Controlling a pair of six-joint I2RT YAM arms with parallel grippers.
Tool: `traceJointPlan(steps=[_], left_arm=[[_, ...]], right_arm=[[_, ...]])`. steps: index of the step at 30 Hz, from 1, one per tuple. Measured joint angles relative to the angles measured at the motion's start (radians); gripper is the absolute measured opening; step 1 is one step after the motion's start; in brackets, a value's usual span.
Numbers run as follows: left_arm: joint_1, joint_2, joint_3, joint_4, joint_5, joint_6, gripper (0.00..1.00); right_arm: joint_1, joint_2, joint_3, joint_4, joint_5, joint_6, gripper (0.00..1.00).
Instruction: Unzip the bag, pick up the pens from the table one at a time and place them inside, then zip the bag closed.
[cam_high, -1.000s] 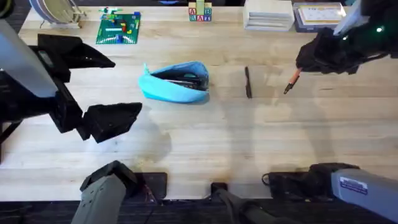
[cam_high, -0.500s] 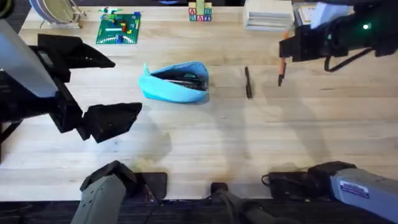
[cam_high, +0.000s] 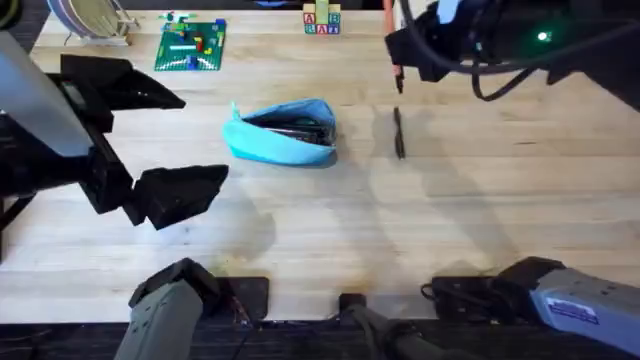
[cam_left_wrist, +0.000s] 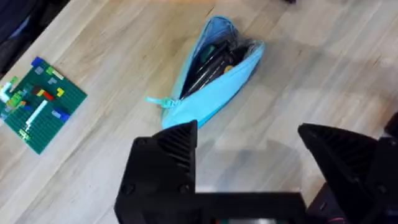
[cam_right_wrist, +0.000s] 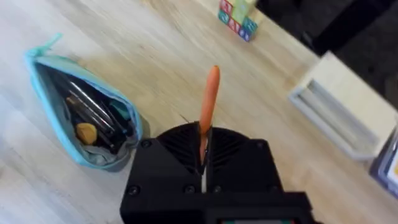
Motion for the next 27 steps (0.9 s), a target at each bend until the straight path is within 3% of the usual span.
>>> traceJointPlan(steps=[11, 27], left_arm=[[0.000, 0.000, 0.000, 0.000, 0.000, 0.000, 0.994], [0.000, 0.000, 0.000, 0.000, 0.000, 0.000, 0.994]], right_arm=[[0.128, 0.011, 0.000, 0.048, -0.119, -0.240, 0.033], [0.160, 0.187, 0.000, 0.133, -0.356, -0.426, 0.033]])
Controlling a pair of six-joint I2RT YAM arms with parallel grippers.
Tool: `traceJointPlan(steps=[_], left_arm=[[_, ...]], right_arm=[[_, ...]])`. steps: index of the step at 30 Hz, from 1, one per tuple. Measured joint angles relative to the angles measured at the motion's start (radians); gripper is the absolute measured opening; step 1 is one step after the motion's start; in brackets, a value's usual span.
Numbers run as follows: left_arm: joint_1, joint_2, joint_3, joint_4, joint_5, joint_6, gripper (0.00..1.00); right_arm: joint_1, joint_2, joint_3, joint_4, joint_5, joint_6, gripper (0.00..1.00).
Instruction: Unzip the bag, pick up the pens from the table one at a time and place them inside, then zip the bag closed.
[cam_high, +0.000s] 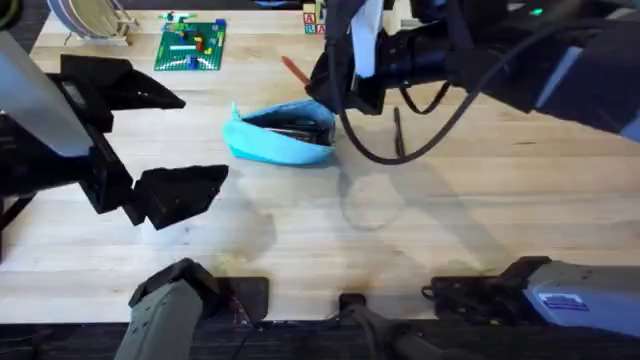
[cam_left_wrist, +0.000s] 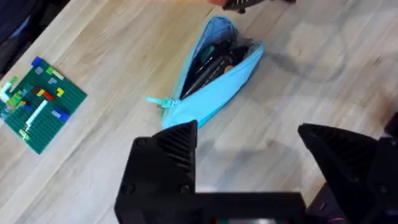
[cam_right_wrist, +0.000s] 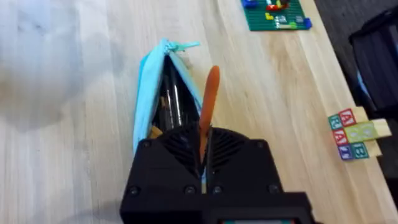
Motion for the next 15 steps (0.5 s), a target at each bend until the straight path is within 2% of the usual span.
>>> traceJointPlan(steps=[4, 15], left_arm=[[0.000, 0.000, 0.000, 0.000, 0.000, 0.000, 0.994], [0.000, 0.000, 0.000, 0.000, 0.000, 0.000, 0.994]], right_arm=[[0.024, 0.069, 0.000, 0.048, -0.025, -0.005, 0.033], [0.046, 0.216, 0.000, 0.056, -0.033, -0.006, 0.033]])
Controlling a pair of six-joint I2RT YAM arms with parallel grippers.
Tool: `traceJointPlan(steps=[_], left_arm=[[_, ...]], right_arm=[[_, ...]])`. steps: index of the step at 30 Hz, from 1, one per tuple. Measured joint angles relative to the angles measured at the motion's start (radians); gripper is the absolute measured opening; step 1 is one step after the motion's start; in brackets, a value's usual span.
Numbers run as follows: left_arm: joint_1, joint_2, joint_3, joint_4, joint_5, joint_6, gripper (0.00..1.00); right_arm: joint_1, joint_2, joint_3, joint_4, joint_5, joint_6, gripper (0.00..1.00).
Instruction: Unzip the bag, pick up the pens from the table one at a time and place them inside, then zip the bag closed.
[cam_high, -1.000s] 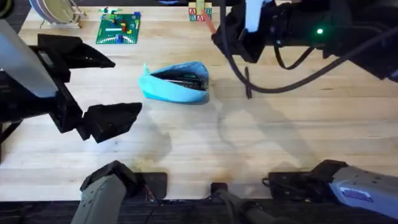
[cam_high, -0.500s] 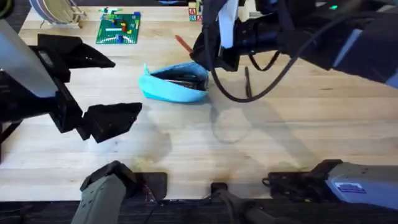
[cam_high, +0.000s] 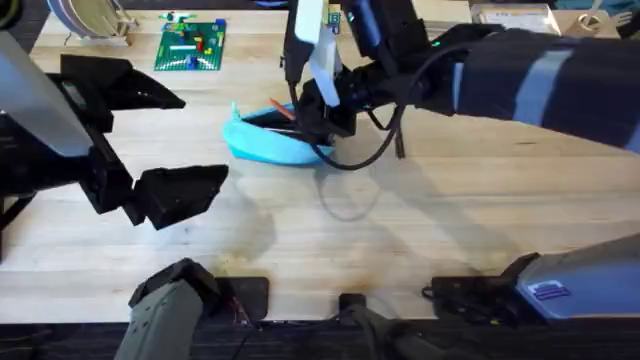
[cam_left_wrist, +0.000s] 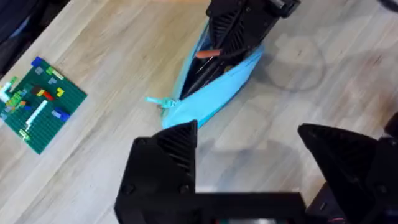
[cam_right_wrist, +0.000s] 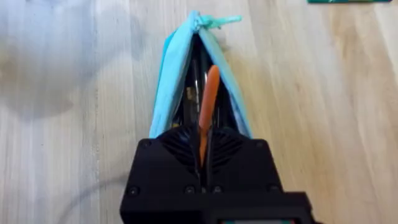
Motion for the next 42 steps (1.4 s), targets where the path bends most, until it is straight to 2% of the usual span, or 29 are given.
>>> traceJointPlan(steps=[11, 12, 16, 17, 18, 32, 42], left_arm=[[0.000, 0.000, 0.000, 0.000, 0.000, 0.000, 0.994], [0.000, 0.000, 0.000, 0.000, 0.000, 0.000, 0.994], [0.000, 0.000, 0.000, 0.000, 0.000, 0.000, 0.994], [0.000, 0.000, 0.000, 0.000, 0.000, 0.000, 0.994], [0.000, 0.000, 0.000, 0.000, 0.000, 0.000, 0.994], [0.000, 0.000, 0.000, 0.000, 0.000, 0.000, 0.994], [0.000, 0.000, 0.000, 0.000, 0.000, 0.000, 0.994]], right_arm=[[0.000, 0.035, 0.000, 0.025, 0.000, -0.001, 0.033], [0.000, 0.035, 0.000, 0.028, 0.000, 0.001, 0.249], [0.000, 0.035, 0.000, 0.029, -0.001, -0.001, 0.843], [0.000, 0.035, 0.000, 0.029, -0.001, -0.003, 0.951], [0.000, 0.035, 0.000, 0.030, -0.001, -0.004, 0.985], [0.000, 0.020, 0.000, 0.029, 0.014, 0.048, 0.998], [0.000, -0.178, 0.000, -0.030, 0.281, 0.220, 0.998]])
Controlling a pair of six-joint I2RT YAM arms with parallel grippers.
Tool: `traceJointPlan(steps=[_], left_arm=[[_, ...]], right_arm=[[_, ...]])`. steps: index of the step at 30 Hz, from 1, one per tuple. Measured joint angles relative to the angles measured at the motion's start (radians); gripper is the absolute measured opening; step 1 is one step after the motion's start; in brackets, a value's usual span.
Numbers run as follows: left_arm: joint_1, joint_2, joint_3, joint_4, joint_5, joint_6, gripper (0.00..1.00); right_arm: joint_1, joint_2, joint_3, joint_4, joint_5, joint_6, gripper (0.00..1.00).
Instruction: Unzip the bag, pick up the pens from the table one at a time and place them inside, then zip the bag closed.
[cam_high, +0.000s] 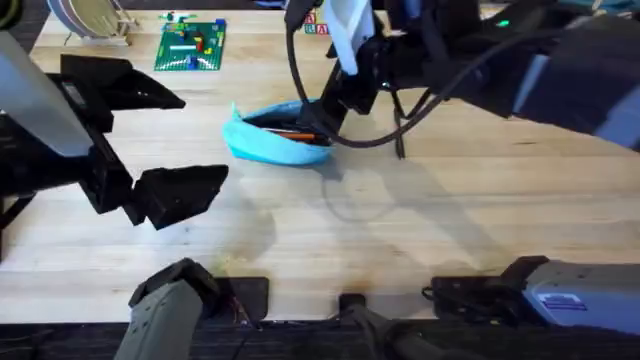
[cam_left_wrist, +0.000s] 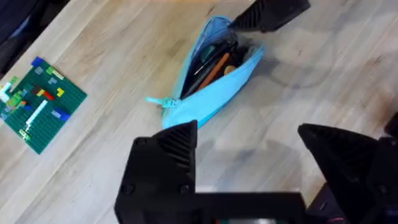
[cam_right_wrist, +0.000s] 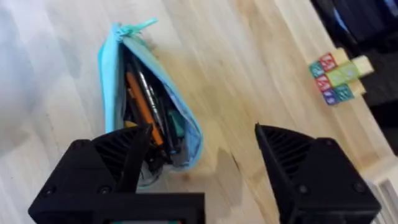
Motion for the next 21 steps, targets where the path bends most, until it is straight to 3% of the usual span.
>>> traceJointPlan(steps=[11, 21], left_arm=[[0.000, 0.000, 0.000, 0.000, 0.000, 0.000, 0.994], [0.000, 0.000, 0.000, 0.000, 0.000, 0.000, 0.994]], right_arm=[[0.000, -0.127, 0.000, -0.175, 0.294, 0.218, 0.998], [-0.004, -0.154, 0.000, -0.330, 0.505, 0.433, 0.998]])
